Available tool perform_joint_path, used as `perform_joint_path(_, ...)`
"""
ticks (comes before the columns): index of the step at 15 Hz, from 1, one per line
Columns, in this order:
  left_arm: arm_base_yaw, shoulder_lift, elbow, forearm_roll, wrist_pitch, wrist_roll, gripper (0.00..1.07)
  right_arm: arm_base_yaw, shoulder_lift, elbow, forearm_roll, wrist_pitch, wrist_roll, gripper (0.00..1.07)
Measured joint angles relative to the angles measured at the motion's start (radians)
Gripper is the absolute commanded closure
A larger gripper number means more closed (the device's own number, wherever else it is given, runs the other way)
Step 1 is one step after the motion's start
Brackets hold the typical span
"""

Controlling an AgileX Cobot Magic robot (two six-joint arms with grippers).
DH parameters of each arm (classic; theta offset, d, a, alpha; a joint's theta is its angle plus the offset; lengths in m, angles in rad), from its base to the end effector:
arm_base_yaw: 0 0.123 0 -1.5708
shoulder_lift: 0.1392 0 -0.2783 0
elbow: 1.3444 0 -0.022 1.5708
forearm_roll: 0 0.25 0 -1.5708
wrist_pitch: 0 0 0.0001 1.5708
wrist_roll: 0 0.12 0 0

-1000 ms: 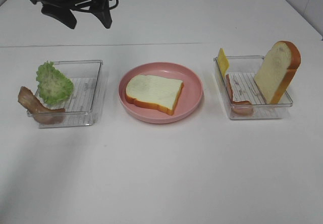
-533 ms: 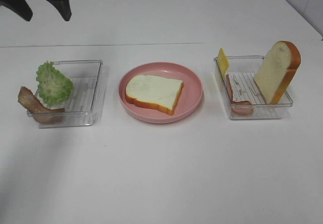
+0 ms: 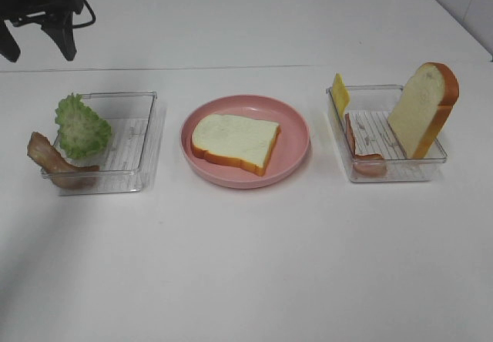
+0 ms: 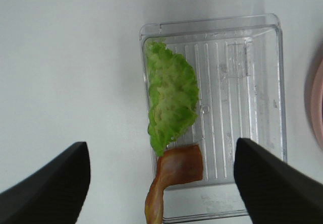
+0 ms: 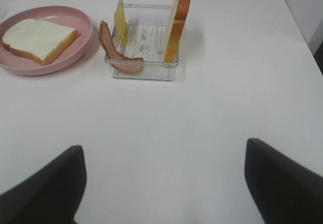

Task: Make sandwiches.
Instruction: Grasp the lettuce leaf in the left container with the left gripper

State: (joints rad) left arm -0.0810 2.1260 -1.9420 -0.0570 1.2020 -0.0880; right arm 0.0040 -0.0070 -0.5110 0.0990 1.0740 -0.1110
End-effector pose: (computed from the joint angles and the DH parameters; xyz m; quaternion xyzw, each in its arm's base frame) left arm 0.4592 -0.0437 0.2192 -0.0100 0.9903 -0.0391 0.1327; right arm 0.0239 0.0105 0.2661 -0.0516 0.8494 0.0214 0.5248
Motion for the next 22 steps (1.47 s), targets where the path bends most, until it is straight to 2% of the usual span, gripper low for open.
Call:
perform_joint_path(8,0.000,0.168,0.000,0.000,-0.071,0.000,0.33,0.000,0.000,0.000,0.000,0.000,0.000,0.27)
perform_joint_path(10,0.000,0.188,0.000,0.000,-0.084,0.000,0.38,0.000,0.000,0.000,0.000,0.000,0.000,0.27)
perform_joint_path(13,0.000,0.194,0.000,0.000,-0.089,0.004,0.52,0.000,0.000,0.000,0.000,0.000,0.000,0.27)
perform_joint_path(19,0.000,0.194,0.000,0.000,-0.109,0.005,0.97,0.000,0.000,0.000,0.000,0.000,0.000,0.27)
perform_joint_path(21,0.000,0.194,0.000,0.000,-0.110,0.005,1.07,0.000,0.000,0.000,0.000,0.000,0.000,0.27)
perform_joint_path(22,0.000,0.194,0.000,0.000,-0.110,0.005,1.07,0.000,0.000,0.000,0.000,0.000,0.000,0.27)
